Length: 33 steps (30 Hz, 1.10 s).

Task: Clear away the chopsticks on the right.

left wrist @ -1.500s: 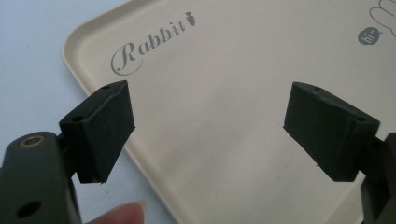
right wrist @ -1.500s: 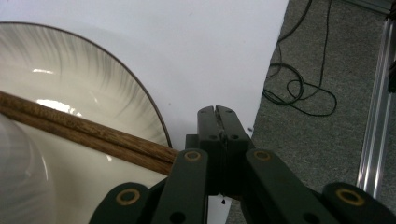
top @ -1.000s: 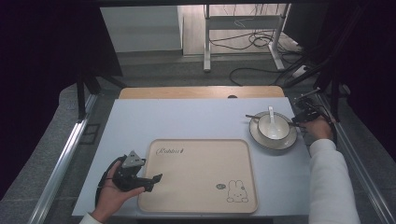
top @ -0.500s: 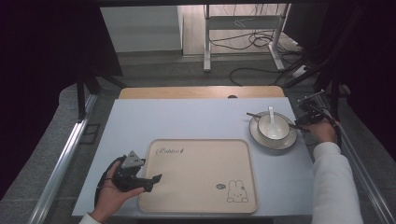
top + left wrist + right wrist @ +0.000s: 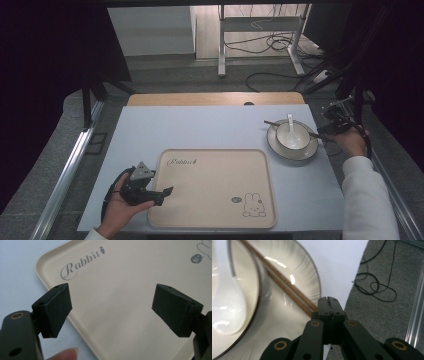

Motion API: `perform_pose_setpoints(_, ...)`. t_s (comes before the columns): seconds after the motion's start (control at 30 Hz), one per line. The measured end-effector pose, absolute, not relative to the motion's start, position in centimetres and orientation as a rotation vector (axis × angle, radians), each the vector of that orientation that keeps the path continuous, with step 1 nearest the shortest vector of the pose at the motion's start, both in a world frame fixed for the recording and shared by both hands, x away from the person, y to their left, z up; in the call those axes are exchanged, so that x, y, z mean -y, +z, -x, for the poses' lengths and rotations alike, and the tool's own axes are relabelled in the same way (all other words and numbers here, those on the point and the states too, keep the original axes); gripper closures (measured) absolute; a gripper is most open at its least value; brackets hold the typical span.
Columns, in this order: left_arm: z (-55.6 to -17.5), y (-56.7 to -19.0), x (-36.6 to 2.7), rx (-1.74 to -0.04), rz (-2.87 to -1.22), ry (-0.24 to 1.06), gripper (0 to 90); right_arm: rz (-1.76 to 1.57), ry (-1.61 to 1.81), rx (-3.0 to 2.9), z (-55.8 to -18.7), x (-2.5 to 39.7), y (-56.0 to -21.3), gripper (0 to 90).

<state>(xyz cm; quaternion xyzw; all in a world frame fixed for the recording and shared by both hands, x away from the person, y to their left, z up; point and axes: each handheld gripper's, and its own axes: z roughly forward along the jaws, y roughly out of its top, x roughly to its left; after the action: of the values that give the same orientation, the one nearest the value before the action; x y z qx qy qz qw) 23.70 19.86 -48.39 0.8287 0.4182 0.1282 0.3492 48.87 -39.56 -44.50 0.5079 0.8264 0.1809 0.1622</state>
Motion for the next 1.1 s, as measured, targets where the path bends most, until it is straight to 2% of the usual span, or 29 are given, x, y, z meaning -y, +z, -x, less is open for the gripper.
perform_pose_setpoints(1.1, -23.77, -48.66, -19.92, -1.092, -2.160, 0.330, 16.2, -1.426, 0.546, -2.356, -48.65, 39.91, -45.19, 89.4)
